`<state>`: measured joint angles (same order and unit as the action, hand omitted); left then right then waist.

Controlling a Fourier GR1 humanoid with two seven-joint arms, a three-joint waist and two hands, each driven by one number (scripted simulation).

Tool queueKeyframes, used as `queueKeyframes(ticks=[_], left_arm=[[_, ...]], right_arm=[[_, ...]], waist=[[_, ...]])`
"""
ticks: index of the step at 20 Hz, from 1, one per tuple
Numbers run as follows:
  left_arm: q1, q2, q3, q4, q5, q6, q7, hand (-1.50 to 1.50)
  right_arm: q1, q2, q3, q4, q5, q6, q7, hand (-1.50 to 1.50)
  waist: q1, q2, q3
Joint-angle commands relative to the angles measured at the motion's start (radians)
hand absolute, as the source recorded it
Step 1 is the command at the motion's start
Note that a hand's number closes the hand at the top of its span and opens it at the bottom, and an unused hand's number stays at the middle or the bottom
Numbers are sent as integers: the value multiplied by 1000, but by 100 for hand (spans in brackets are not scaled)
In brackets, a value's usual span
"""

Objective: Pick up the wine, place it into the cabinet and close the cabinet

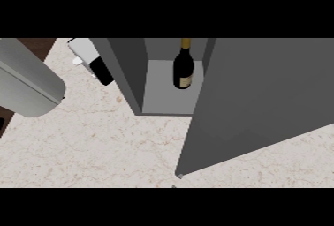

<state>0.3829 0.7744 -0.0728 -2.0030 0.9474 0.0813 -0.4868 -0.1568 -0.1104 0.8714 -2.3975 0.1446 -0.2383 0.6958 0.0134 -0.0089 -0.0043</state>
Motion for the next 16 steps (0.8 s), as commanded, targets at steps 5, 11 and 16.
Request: queueKeyframes(ticks=[5,11,16], left_arm=[[-84,-32,-2,17,7,7,42,-150],[-109,-34,-7,3,17,22,92,-150],[-139,-99,-61,52,-53,40,51,-150]], right_arm=[[-315,102,63,181,-26,-177,43,150],[-507,101,-59,282,-170,-235,55,150],[-778,107,-170,471,-290,-317,35,150]], waist=[[12,10,0],[26,14,1],[26,13,1]])
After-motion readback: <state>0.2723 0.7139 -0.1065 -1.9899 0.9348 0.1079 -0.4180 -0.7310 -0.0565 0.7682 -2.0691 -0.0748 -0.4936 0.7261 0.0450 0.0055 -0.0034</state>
